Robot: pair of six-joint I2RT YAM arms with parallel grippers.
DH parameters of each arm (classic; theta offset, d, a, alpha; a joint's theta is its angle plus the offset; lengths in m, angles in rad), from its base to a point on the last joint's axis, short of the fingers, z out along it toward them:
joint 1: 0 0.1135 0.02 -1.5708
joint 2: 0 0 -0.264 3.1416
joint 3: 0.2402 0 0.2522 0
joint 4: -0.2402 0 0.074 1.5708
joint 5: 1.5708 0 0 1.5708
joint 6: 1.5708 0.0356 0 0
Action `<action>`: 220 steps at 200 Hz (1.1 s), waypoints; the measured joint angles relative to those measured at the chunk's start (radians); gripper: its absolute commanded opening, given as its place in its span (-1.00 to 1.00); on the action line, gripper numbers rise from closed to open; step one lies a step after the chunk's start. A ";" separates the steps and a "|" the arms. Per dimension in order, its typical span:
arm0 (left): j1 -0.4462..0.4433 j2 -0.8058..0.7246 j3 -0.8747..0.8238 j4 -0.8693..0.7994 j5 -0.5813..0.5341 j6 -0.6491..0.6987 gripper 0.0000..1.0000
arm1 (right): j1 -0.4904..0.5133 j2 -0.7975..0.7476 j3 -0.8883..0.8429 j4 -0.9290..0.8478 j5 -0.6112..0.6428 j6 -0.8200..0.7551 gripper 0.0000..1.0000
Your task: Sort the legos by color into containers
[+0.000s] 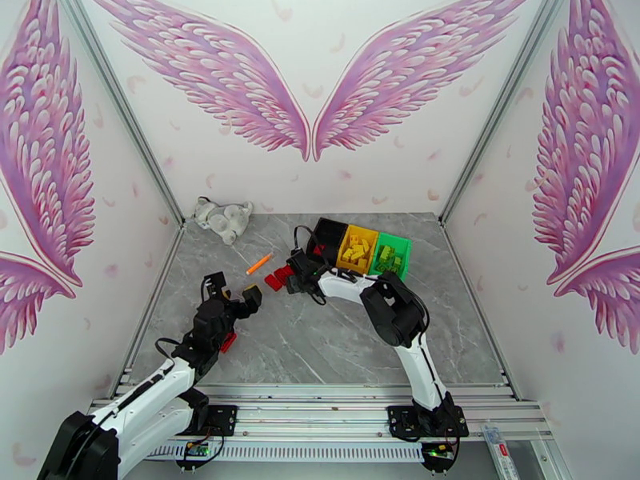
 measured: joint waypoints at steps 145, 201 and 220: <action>-0.074 0.518 0.266 0.216 0.173 0.010 0.97 | -0.150 -0.201 -0.182 0.104 -0.158 0.098 -0.02; -0.118 0.698 0.428 0.294 0.202 0.010 0.97 | -0.236 -0.226 -0.119 0.106 -0.166 0.137 0.01; -0.118 0.732 0.465 0.307 0.206 0.011 0.98 | -0.268 -0.210 -0.037 0.092 -0.165 0.145 0.03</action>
